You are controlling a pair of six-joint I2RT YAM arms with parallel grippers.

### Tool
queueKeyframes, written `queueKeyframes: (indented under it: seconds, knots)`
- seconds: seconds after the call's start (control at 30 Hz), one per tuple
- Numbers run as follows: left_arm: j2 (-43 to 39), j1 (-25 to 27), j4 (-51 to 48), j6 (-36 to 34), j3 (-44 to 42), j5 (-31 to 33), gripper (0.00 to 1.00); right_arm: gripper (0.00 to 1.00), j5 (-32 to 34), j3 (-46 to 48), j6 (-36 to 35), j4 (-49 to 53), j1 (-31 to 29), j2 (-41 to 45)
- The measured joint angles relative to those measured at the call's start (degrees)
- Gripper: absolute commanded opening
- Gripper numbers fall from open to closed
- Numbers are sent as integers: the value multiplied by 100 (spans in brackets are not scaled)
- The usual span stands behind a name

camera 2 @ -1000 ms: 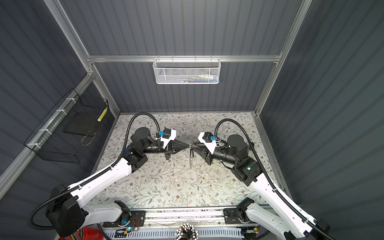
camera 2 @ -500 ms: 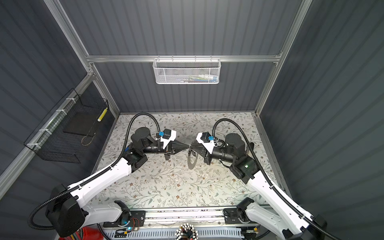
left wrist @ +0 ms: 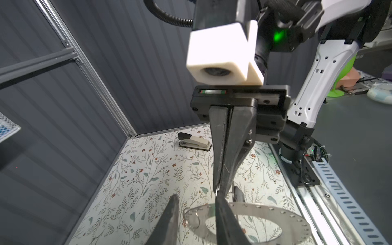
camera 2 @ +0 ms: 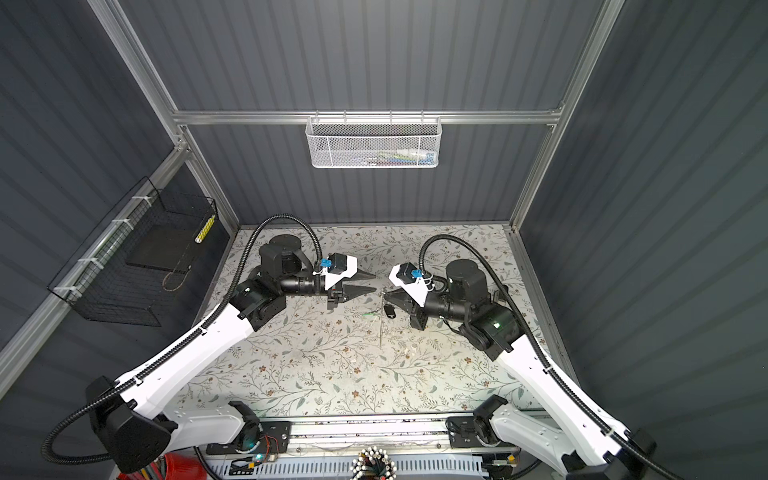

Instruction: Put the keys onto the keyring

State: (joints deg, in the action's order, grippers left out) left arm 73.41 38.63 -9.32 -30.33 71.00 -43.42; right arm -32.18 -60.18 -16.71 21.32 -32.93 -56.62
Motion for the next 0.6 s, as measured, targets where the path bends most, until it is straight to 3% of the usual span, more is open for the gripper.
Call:
queueKeyframes:
  seconds: [0.27,0.6]
  knots:
    - [114,647,-1224,-1246,369,1130,29,0,201,-743,-131,1239,0,-562]
    - [184,960,-1644,-1733,481,1956,28,0,184,-938,-133,1700,0,-756]
